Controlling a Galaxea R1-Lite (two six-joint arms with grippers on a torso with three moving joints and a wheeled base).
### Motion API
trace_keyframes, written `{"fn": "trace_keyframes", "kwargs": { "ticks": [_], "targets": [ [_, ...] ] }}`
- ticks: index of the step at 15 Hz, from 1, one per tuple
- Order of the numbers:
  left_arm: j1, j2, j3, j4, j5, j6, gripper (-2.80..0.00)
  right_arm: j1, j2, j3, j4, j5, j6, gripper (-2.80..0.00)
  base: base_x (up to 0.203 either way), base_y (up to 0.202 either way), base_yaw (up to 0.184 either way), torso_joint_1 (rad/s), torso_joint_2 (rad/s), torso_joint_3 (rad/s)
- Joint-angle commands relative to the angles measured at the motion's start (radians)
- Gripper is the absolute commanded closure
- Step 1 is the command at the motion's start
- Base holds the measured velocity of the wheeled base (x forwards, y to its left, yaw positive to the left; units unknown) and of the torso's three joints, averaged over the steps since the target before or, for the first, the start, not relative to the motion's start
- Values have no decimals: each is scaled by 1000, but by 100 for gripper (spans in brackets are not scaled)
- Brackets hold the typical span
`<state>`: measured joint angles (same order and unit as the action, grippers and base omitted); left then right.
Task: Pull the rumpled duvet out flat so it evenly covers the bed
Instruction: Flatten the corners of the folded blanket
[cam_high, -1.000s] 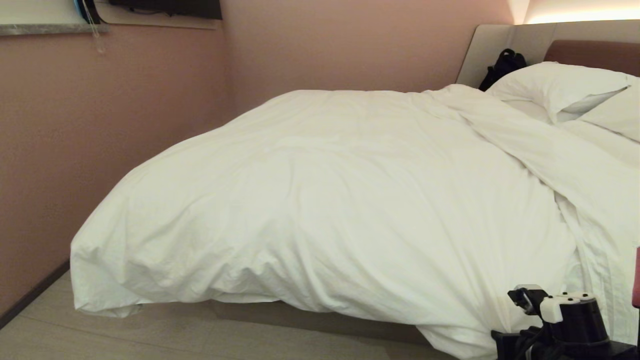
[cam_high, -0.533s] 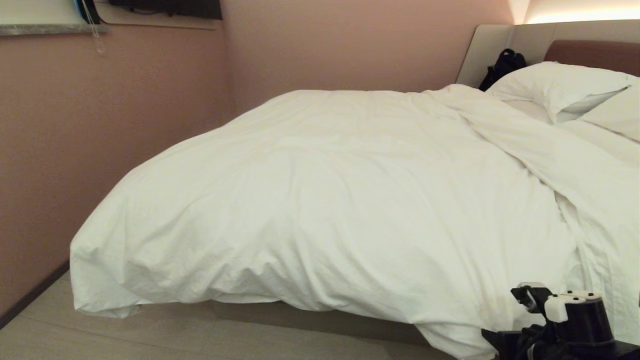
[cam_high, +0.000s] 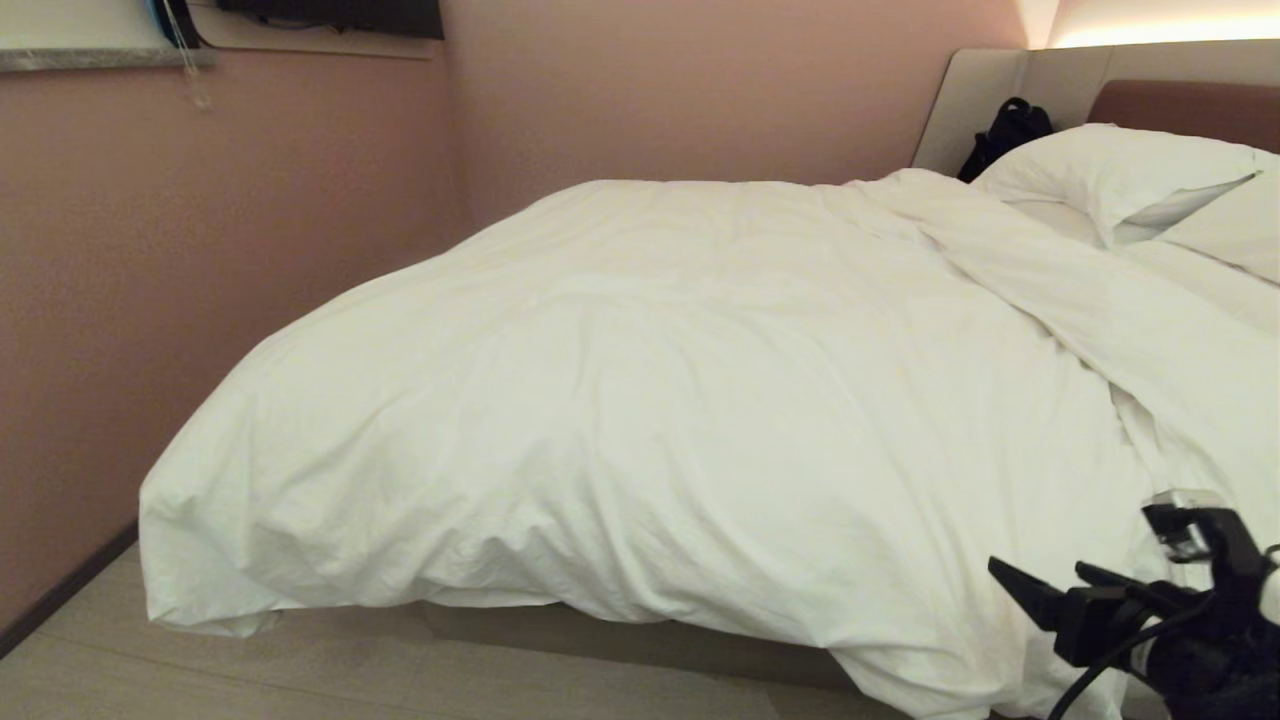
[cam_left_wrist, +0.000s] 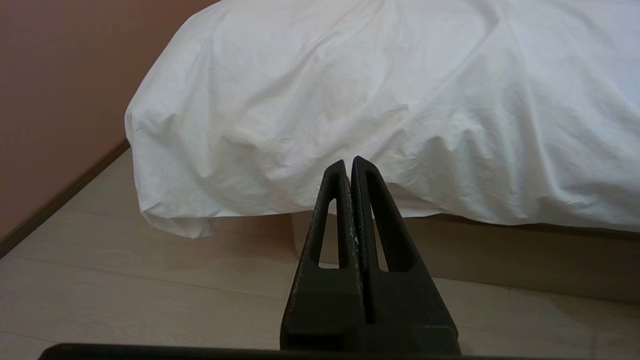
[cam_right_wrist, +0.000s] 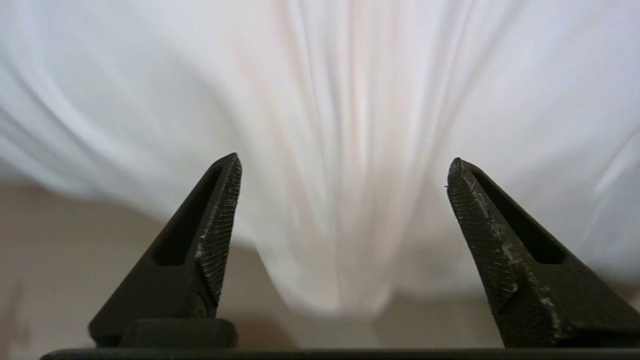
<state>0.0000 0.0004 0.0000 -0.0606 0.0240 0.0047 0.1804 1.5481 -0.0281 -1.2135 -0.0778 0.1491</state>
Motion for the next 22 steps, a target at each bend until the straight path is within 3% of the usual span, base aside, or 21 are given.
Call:
{"fn": "trace_keyframes", "kwargs": {
  "ticks": [1,4,5,7,9,14,18,22],
  "targets": [
    [0,0,0,-1,1,0,0,-1,-200,-40,34,-6,1,-280,0,0,0,0,0,0],
    [0,0,0,-1,1,0,0,-4,-290,-224,380,-77,12,-280,0,0,0,0,0,0],
    [0,0,0,-1,1,0,0,-5,-286,-280,472,-107,48,0,0,0,0,0,0,0],
    [0,0,0,-1,1,0,0,-7,-234,-365,593,-163,140,0,0,0,0,0,0,0],
    [0,0,0,-1,1,0,0,-7,-159,-387,661,-173,159,0,0,0,0,0,0,0],
    [0,0,0,-1,1,0,0,-8,88,-395,669,-175,220,0,0,0,0,0,0,0],
    [0,0,0,-1,1,0,0,-7,245,-403,577,-173,265,0,0,0,0,0,0,0],
    [0,0,0,-1,1,0,0,0,469,-362,362,-174,268,0,0,0,0,0,0,0]
  ]
}}
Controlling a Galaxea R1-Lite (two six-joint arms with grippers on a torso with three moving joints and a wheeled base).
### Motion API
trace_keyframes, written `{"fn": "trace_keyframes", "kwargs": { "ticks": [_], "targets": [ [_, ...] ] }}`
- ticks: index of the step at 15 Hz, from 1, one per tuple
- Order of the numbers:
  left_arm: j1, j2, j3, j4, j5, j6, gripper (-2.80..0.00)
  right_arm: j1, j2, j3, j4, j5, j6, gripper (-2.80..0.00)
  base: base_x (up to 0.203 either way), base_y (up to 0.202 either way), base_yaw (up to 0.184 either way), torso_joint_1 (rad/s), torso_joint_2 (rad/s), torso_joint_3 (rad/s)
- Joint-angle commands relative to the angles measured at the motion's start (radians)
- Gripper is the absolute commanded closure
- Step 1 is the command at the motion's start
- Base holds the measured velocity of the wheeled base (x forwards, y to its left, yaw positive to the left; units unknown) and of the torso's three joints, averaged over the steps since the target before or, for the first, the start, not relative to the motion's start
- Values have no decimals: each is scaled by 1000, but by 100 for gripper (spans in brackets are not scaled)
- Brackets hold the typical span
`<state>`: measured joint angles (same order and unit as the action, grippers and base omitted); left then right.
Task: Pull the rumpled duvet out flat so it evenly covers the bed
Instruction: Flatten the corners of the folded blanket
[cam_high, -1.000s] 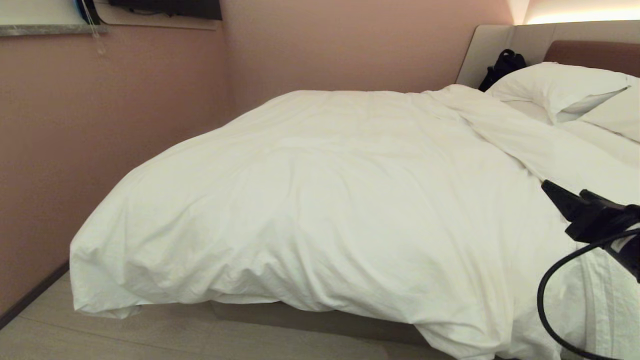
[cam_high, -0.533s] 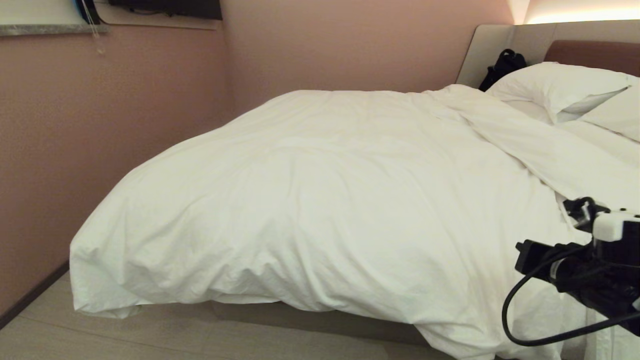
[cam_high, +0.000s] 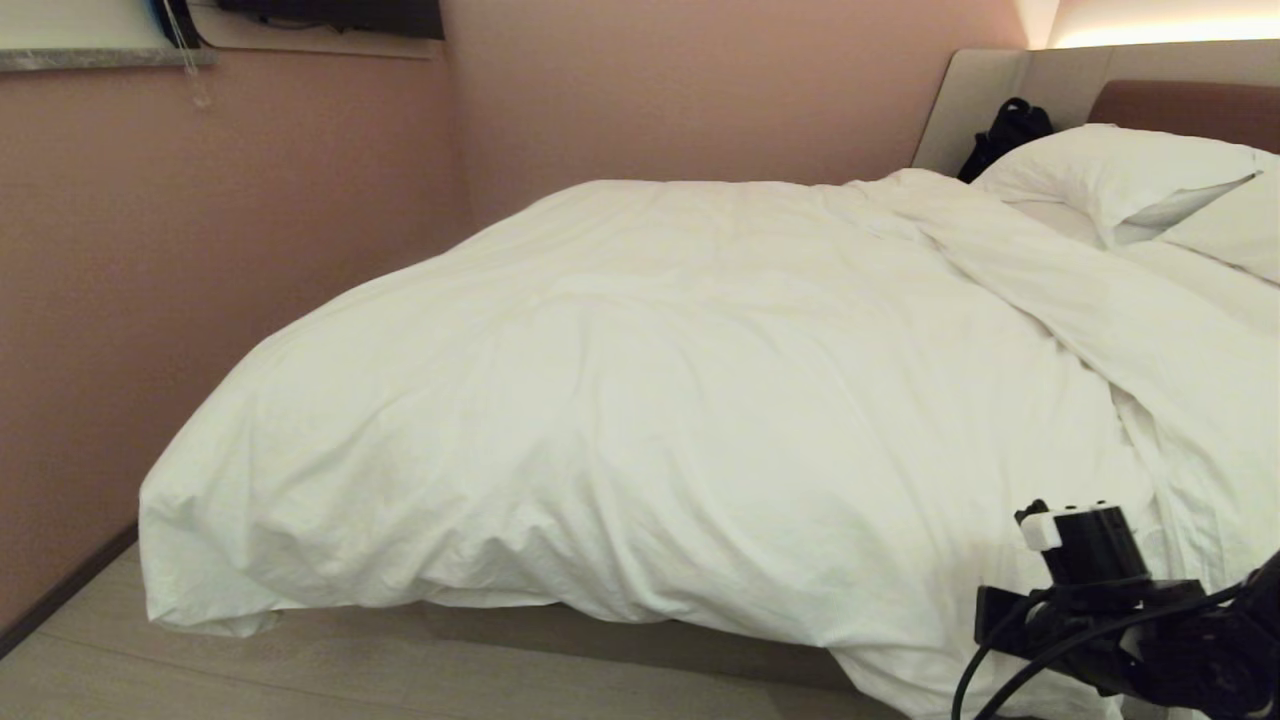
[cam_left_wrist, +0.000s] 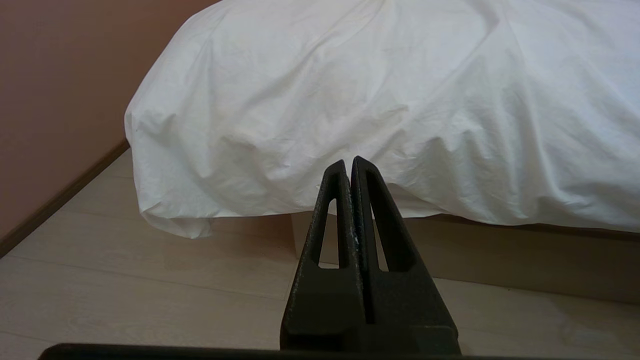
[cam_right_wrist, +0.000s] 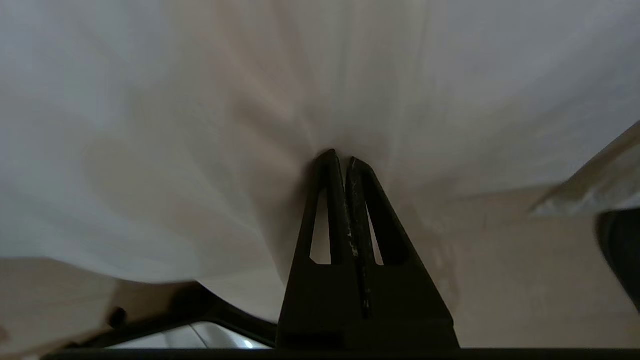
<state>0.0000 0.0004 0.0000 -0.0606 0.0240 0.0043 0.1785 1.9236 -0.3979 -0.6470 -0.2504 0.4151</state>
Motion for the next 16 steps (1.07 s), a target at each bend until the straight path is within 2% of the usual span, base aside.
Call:
{"fn": "trace_keyframes", "kwargs": {
  "ticks": [1,3,5,8,11,16],
  "targets": [
    [0,0,0,-1,1,0,0,3,162,20,-273,-3,2,0,0,0,0,0,0,0],
    [0,0,0,-1,1,0,0,10,275,79,-514,-20,-14,0,0,0,0,0,0,0],
    [0,0,0,-1,1,0,0,33,353,145,-652,-31,-55,0,0,0,0,0,0,0],
    [0,0,0,-1,2,0,0,78,392,182,-695,-37,-69,0,0,0,0,0,0,0],
    [0,0,0,-1,2,0,0,81,349,220,-762,-36,-73,0,0,0,0,0,0,0],
    [0,0,0,-1,1,0,0,87,96,286,-768,-36,-96,0,0,0,0,0,0,0]
  ]
}}
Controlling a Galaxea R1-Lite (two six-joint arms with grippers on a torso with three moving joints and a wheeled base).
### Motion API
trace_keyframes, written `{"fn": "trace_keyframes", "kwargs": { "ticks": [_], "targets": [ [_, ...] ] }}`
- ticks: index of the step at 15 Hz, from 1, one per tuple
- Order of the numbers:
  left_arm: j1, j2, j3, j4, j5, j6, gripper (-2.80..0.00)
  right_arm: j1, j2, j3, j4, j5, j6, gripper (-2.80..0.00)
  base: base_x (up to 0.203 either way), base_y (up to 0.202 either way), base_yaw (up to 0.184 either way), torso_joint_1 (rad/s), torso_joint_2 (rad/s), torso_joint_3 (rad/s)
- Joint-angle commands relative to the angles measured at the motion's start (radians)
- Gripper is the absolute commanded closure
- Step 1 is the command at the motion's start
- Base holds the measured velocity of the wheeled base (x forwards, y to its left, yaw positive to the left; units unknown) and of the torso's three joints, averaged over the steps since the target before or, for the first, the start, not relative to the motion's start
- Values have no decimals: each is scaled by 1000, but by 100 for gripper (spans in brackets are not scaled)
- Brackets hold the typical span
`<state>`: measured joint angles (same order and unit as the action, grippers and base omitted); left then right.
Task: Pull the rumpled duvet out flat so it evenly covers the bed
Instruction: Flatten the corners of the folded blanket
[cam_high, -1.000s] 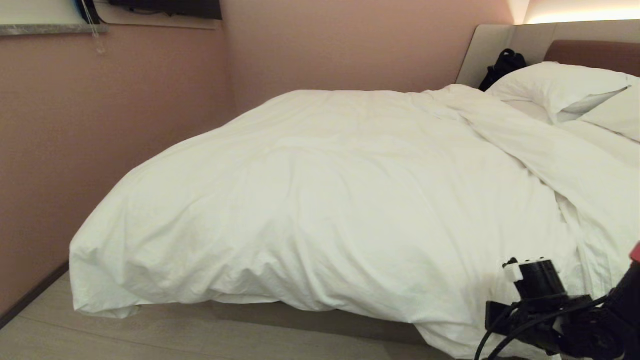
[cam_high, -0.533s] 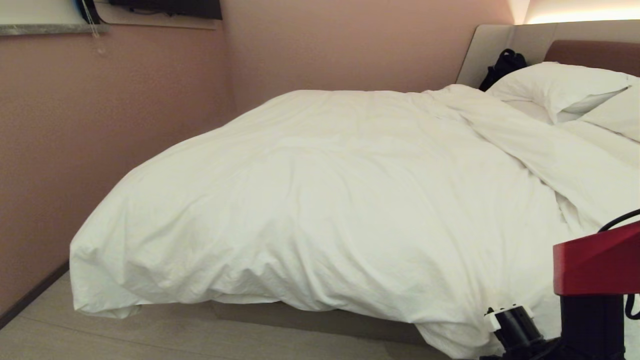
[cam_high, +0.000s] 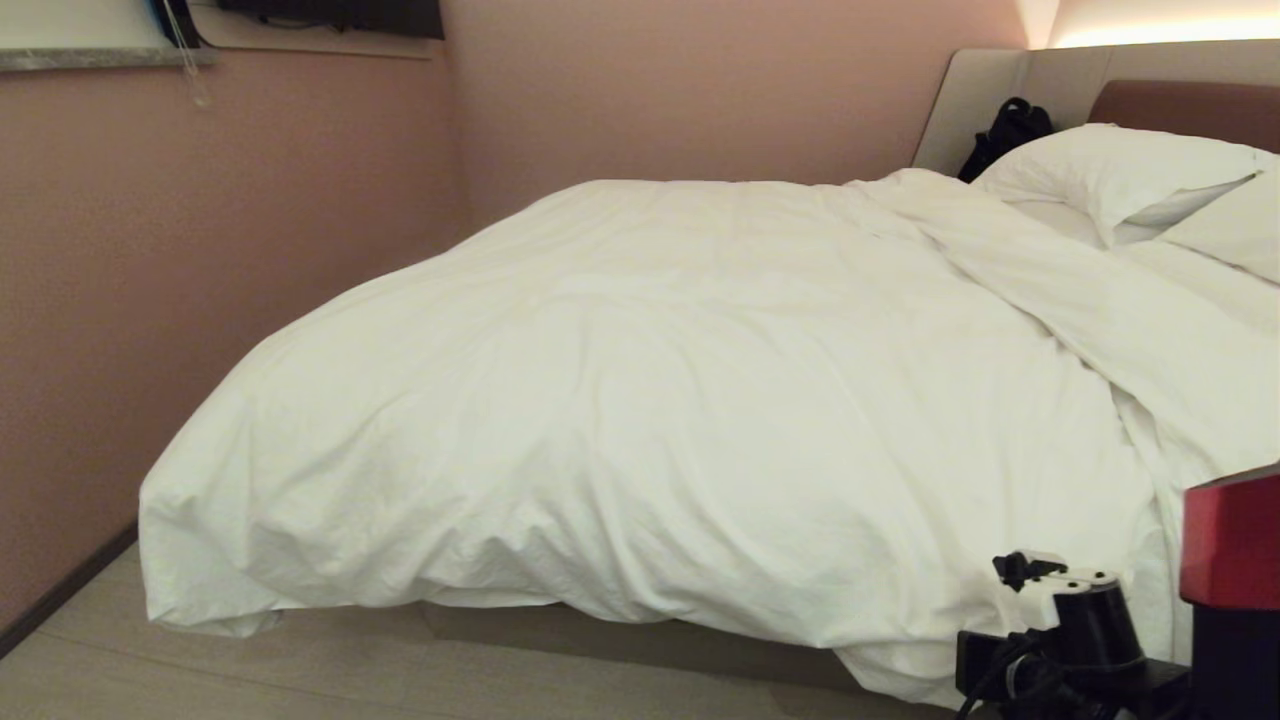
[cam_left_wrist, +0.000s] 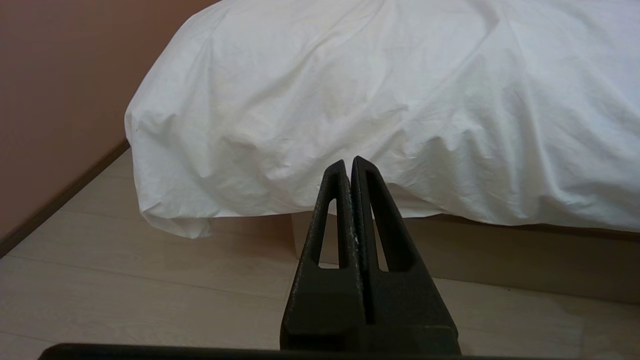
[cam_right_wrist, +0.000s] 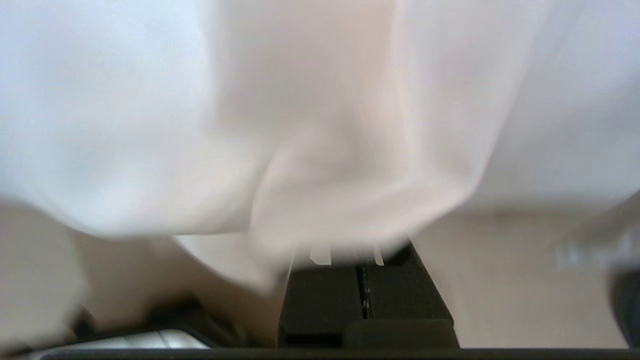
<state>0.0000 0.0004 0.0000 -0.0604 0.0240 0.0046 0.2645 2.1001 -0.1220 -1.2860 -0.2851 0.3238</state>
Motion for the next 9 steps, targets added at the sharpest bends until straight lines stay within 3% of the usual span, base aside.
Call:
{"fn": "trace_keyframes", "kwargs": {
  "ticks": [1,6,9],
  "targets": [
    [0,0,0,-1,1,0,0,1,-137,20,-107,-2,-17,0,0,0,0,0,0,0],
    [0,0,0,-1,1,0,0,1,-417,28,43,6,-33,0,0,0,0,0,0,0],
    [0,0,0,-1,1,0,0,1,-456,-14,129,25,-18,0,0,0,0,0,0,0]
  ]
}}
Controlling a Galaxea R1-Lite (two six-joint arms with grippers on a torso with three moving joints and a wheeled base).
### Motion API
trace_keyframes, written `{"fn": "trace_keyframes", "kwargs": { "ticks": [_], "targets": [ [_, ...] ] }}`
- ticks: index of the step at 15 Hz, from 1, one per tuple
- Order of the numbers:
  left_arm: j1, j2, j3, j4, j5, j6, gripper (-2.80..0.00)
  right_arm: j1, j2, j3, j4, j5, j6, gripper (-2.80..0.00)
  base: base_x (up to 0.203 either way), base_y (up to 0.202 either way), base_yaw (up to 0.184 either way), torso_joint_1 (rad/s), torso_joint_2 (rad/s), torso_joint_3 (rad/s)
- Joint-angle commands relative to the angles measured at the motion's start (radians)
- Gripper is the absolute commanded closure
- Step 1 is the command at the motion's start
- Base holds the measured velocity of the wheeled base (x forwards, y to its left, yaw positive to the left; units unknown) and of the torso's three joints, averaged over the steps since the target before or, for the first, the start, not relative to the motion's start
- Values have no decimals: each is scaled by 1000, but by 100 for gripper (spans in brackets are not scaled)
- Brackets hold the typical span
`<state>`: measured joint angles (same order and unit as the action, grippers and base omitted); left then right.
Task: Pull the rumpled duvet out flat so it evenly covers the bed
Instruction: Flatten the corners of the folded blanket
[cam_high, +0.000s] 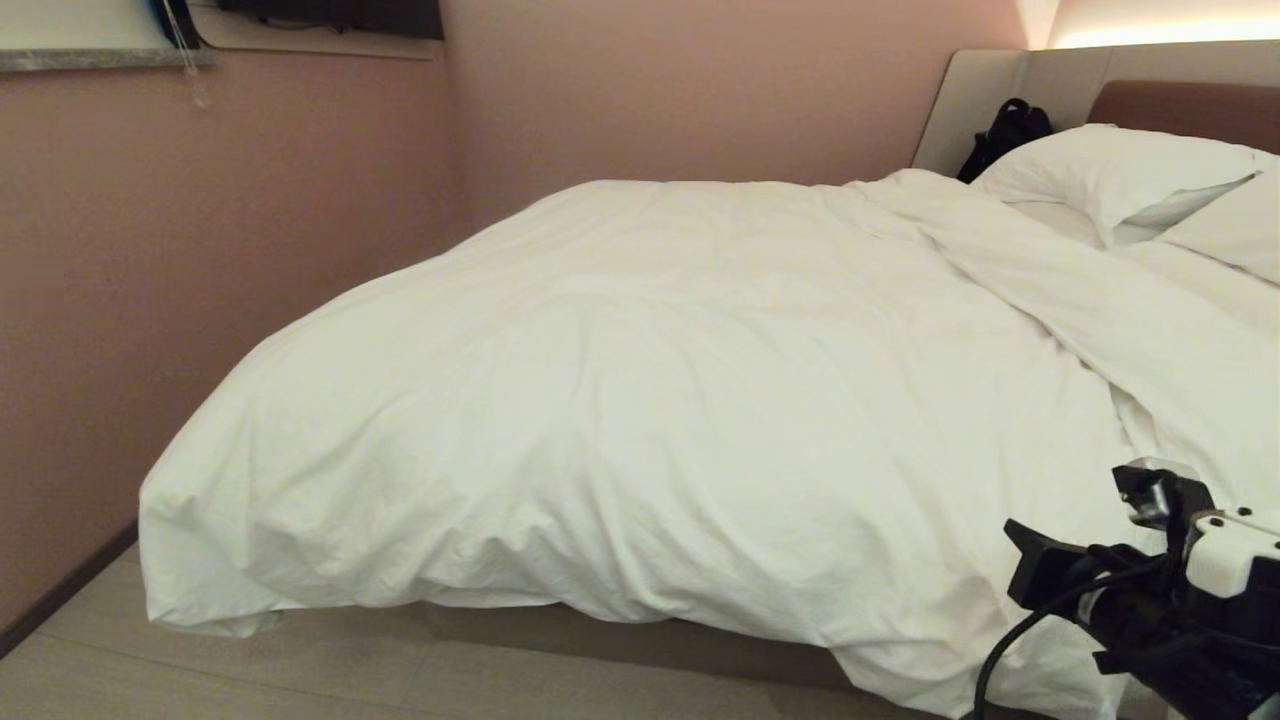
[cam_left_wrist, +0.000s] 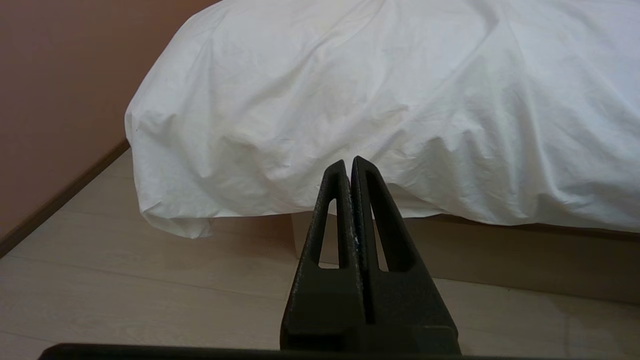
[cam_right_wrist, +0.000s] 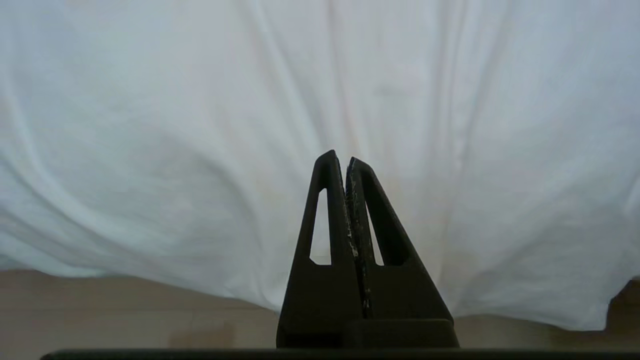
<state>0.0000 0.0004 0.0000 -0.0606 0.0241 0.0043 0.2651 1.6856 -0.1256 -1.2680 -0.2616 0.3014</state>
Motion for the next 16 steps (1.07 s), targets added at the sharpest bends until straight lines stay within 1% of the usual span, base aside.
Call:
{"fn": "trace_keyframes", "kwargs": {
  "ticks": [1,5,7,10,11,12,16],
  "targets": [
    [0,0,0,-1,2,0,0,0,-6,-25,122,9,15,0,0,0,0,0,0,0],
    [0,0,0,-1,0,0,0,-3,274,-108,101,15,79,0,0,0,0,0,0,0],
    [0,0,0,-1,1,0,0,-6,424,-132,21,6,88,0,0,0,0,0,0,0],
    [0,0,0,-1,0,0,0,-8,611,-165,-146,-20,84,0,0,0,0,0,0,0],
    [0,0,0,-1,0,0,0,-9,644,-175,-188,-25,73,0,0,0,0,0,0,0],
    [0,0,0,-1,0,0,0,-7,654,-177,-200,-28,62,0,0,0,0,0,0,0],
    [0,0,0,-1,0,0,0,-3,666,-172,-200,-31,51,0,0,0,0,0,0,0]
  ]
}}
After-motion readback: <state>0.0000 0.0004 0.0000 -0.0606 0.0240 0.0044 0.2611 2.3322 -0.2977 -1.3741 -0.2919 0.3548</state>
